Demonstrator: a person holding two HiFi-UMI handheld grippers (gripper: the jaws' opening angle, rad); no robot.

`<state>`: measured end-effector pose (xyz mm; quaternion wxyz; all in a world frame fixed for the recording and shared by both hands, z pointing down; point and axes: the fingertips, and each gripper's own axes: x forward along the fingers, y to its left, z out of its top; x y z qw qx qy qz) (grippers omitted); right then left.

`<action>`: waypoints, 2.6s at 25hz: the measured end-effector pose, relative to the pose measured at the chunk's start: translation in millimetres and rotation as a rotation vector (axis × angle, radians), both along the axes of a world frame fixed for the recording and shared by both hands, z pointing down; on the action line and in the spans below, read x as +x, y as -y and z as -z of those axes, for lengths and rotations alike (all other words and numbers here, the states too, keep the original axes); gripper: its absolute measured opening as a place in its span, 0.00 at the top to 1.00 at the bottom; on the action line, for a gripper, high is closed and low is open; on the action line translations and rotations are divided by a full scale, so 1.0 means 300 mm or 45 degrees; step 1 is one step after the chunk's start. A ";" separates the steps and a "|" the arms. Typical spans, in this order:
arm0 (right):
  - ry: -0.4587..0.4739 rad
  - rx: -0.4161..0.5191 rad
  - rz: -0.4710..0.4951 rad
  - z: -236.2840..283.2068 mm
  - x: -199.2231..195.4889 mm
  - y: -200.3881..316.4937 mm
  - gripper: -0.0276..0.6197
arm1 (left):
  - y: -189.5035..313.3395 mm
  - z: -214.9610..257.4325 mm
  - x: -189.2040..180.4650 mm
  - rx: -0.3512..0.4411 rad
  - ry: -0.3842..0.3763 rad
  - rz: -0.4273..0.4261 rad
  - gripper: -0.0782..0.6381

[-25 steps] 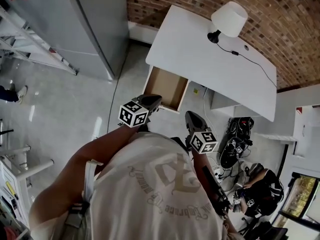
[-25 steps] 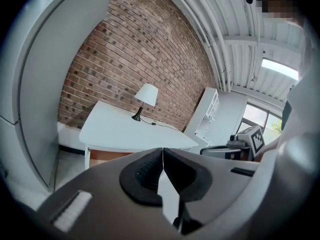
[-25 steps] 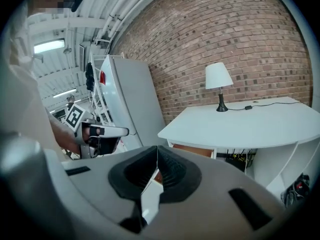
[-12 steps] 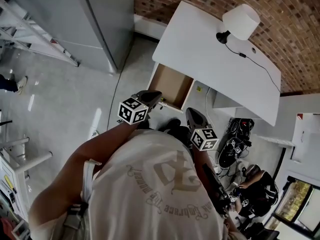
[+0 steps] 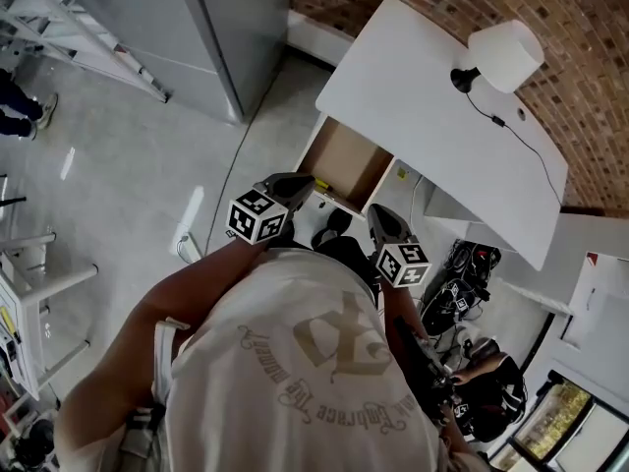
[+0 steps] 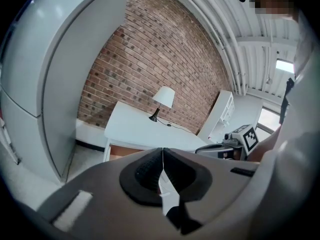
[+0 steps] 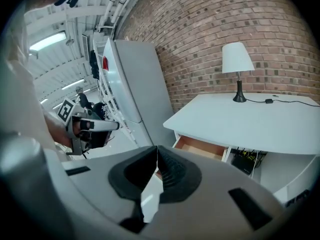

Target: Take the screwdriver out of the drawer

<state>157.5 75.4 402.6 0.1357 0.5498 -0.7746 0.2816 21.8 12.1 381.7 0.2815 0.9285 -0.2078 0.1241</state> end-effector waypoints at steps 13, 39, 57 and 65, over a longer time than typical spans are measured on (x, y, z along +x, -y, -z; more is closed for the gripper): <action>-0.013 -0.107 0.202 -0.115 -0.005 0.137 0.95 | -0.017 -0.076 -0.043 -0.064 0.069 0.136 0.88; -0.325 -0.404 0.888 -0.560 -0.035 0.170 0.95 | -0.083 -0.252 -0.022 -0.243 0.171 0.326 0.88; -0.343 -0.497 0.982 -0.721 -0.015 0.194 0.94 | -0.132 -0.307 -0.003 -0.324 0.181 0.430 0.88; -0.434 -0.544 1.060 -0.824 0.027 0.162 0.94 | -0.158 -0.364 0.006 -0.363 0.191 0.463 0.88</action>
